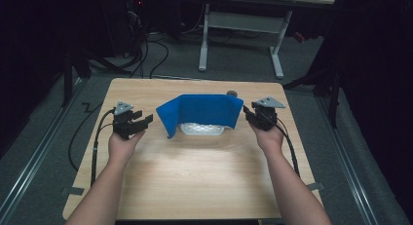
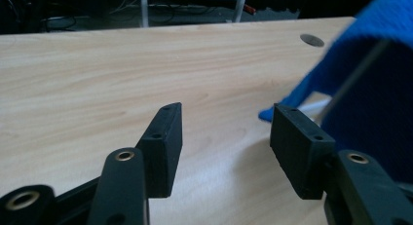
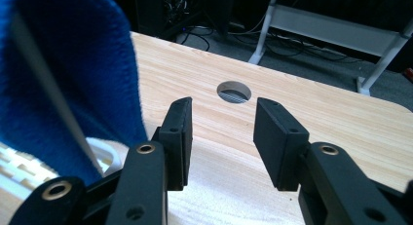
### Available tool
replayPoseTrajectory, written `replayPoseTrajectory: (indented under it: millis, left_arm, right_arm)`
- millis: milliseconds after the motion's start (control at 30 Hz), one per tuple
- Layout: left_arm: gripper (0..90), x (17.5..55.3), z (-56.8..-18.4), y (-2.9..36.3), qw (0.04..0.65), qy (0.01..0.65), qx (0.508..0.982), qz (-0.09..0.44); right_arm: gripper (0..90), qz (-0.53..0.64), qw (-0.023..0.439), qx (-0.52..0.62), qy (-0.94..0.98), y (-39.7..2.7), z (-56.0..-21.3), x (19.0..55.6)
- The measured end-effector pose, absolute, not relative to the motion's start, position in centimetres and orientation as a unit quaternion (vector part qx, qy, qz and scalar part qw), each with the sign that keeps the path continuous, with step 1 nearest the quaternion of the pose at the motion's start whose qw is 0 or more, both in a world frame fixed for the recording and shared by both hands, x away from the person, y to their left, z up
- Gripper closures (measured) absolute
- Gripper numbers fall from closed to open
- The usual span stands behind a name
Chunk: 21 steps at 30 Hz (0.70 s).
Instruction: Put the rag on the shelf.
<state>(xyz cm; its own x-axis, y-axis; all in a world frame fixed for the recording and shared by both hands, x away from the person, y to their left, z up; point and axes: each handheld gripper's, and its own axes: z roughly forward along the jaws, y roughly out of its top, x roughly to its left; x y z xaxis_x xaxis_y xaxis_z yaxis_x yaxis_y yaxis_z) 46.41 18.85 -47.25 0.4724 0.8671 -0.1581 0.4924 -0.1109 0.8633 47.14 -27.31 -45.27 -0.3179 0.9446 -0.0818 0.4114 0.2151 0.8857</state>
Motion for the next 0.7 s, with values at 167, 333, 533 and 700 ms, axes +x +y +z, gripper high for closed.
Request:
replayPoseTrajectory:
  millis: [167,333,533,700]
  left_arm:
    - [45.4,44.3,-47.8,19.7,0.465,0.474,0.720,0.201]
    - [44.4,41.1,-48.6,20.3,0.474,0.471,0.718,0.195]
    - [42.6,37.1,-49.8,20.1,0.462,0.455,0.736,0.193]
    - [41.3,33.0,-51.4,19.9,0.473,0.454,0.735,0.175]
  right_arm:
    - [55.5,0.401,0.336,0.477,0.706,-27.5,-45.5,46.1]
    - [51.0,0.413,0.331,0.471,0.705,-27.9,-45.7,44.2]
    - [40.7,0.405,0.326,0.445,0.729,-27.3,-46.5,40.4]
    - [35.9,0.417,0.304,0.433,0.739,-26.6,-48.0,35.9]
